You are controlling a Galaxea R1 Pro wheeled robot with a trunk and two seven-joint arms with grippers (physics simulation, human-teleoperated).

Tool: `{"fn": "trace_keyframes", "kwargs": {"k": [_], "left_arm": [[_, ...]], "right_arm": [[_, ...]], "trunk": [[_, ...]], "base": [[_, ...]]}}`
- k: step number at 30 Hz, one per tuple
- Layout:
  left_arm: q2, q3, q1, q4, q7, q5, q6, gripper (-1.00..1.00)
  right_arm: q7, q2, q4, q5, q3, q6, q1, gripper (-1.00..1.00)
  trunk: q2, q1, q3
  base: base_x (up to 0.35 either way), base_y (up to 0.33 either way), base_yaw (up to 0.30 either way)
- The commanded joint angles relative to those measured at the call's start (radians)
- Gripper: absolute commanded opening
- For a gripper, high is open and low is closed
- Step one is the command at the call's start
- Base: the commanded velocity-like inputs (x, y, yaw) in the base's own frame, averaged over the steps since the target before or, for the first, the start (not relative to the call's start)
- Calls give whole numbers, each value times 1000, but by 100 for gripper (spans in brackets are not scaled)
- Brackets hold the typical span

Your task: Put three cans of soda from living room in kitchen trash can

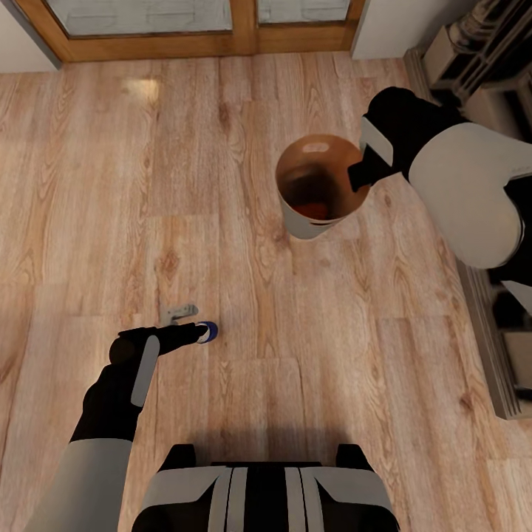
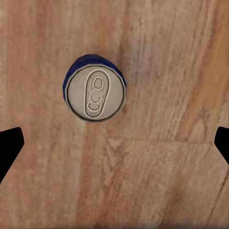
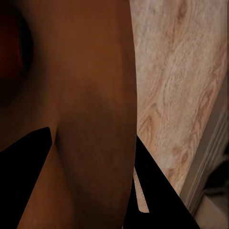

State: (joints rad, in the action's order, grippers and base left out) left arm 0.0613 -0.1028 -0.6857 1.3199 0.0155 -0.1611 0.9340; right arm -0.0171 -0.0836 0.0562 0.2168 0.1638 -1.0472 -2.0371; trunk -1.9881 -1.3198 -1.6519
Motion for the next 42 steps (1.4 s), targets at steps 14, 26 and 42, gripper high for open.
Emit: {"fn": "trace_keyframes", "kwargs": {"k": [14, 26, 42], "left_arm": [[0, 0, 0, -5, -1, 0, 0, 100], [0, 1, 0, -5, -3, 0, 0, 100], [0, 2, 0, -5, -2, 0, -1, 100]], "right_arm": [[0, -2, -1, -16, -10, 0, -4, -100], [0, -2, 1, -16, -10, 0, -5, -100], [0, -2, 12, -17, -12, 0, -5, -100]], "trunk": [[-70, -38, -31], [-154, -84, -69], [-266, -146, -119]], "base": [[0, 0, 0], [0, 0, 0], [0, 0, 0]]}}
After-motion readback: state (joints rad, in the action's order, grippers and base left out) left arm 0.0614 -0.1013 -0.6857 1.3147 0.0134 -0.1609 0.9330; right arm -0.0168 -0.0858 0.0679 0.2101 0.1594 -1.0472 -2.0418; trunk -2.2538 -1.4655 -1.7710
